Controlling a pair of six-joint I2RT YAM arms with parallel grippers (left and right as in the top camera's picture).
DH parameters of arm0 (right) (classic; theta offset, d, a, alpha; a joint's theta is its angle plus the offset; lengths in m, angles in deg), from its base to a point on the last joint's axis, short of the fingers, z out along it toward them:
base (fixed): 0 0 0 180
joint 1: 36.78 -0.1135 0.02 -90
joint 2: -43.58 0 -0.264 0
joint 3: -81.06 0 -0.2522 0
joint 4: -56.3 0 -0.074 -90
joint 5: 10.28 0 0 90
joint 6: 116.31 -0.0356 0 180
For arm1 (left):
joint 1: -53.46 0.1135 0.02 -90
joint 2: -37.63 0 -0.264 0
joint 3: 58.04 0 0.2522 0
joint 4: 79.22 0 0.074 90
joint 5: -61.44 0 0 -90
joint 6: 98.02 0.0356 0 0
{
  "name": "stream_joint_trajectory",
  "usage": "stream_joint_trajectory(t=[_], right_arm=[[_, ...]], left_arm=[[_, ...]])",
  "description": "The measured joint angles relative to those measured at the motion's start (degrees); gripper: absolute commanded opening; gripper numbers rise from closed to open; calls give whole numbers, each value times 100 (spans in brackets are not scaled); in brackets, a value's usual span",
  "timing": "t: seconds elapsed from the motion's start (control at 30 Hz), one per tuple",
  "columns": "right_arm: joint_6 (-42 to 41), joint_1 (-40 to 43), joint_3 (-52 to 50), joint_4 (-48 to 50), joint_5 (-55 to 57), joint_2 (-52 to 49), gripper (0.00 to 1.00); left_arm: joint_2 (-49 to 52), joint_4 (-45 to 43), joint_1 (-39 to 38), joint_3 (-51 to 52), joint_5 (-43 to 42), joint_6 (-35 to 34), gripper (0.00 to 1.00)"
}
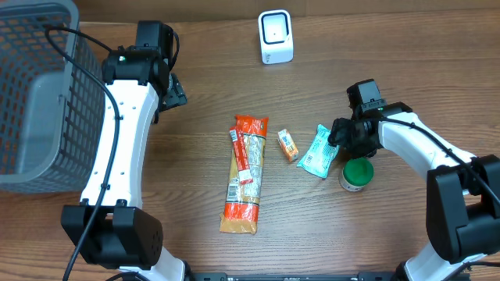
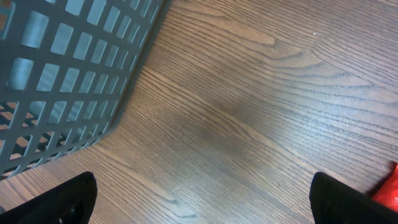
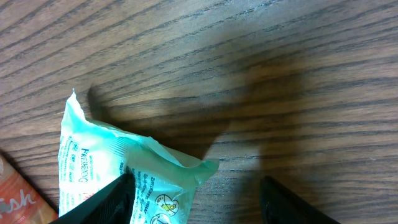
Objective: Scan the item barcode
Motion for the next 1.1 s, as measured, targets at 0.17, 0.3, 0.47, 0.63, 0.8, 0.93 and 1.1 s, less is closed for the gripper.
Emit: stream_joint_trajectory(t=[0.17,0.3,0.47,0.63,0.8,0.93,1.1], right_arm=[[0,0,0,2,7,0,67],[-2,0,0,2,7,0,67],[-2,0,0,2,7,0,67],[0,0,0,22,7,0,67],[-2,0,-2,92,9,0,67],[0,0,-4,131,7,0,68],[-2,0,-4,129,9,0,72]], left_arm=[[0,0,0,0,0,0,100],[0,0,0,0,0,0,99],[0,0,0,0,0,0,100],[0,0,0,0,0,0,100],[0,0,0,0,0,0,100],[0,0,0,0,0,0,100],[0,0,0,0,0,0,100]])
